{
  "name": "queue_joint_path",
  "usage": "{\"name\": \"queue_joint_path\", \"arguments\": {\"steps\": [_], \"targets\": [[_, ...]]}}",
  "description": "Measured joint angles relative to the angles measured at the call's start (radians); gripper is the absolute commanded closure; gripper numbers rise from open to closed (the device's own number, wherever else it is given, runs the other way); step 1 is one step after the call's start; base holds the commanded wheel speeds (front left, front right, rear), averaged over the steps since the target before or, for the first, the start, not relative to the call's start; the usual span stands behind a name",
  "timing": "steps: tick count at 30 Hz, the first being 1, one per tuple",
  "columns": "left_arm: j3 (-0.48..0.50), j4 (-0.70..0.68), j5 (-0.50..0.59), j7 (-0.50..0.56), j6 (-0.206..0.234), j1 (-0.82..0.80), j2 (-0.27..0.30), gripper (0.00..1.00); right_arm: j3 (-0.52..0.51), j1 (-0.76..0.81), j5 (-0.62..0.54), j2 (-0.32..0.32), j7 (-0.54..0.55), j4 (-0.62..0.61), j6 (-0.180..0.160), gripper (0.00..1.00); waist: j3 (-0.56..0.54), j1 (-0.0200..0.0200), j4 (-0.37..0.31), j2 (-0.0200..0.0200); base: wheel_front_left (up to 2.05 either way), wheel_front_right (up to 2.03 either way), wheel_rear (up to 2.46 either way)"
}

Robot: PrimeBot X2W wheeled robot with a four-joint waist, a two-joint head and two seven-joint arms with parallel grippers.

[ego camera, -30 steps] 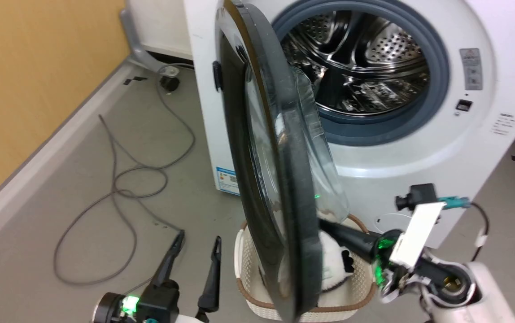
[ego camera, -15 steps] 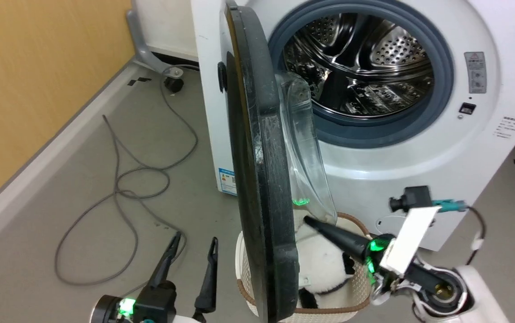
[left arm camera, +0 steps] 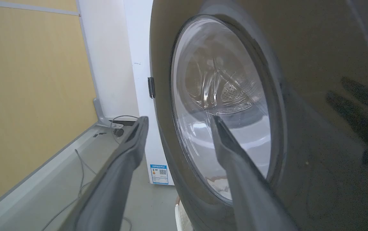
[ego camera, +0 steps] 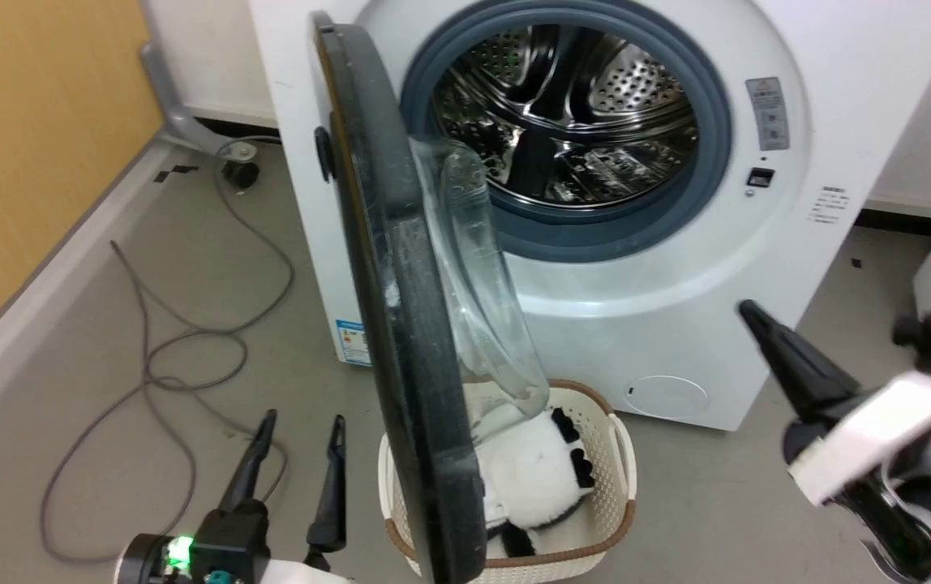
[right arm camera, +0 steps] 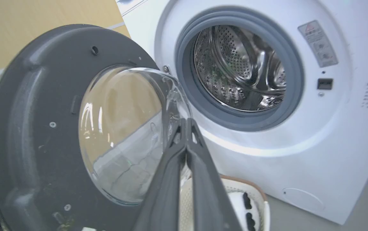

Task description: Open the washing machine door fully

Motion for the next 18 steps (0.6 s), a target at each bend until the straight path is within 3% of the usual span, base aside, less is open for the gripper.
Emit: {"name": "queue_joint_path", "arguments": {"steps": [3,6,14,18], "targets": [[0.015,-0.006,0.000,0.000,0.000,0.005,0.003,0.00,-0.007,0.040,-0.143,-0.040,-0.138,0.004,0.000,1.00,-0.003,0.0000,-0.021,0.0000,0.00,0.00,0.00],[0.026,-0.010,0.000,0.000,-0.004,0.022,0.003,0.00,-0.058,0.089,-0.267,-0.028,-0.237,0.018,0.000,1.00,-0.007,0.0000,-0.042,0.0000,0.00,0.00,0.00],[0.028,-0.013,-0.002,0.000,-0.023,0.046,0.002,0.00,-0.237,0.239,-0.544,0.195,-0.345,0.016,0.000,1.00,-0.010,0.0000,-0.086,0.0000,0.00,0.00,0.00],[0.026,-0.012,-0.003,0.000,-0.023,0.049,-0.001,0.00,-0.258,0.305,-0.628,0.257,-0.361,-0.003,0.000,1.00,-0.009,0.0000,-0.097,0.0000,0.00,0.00,0.00]]}}
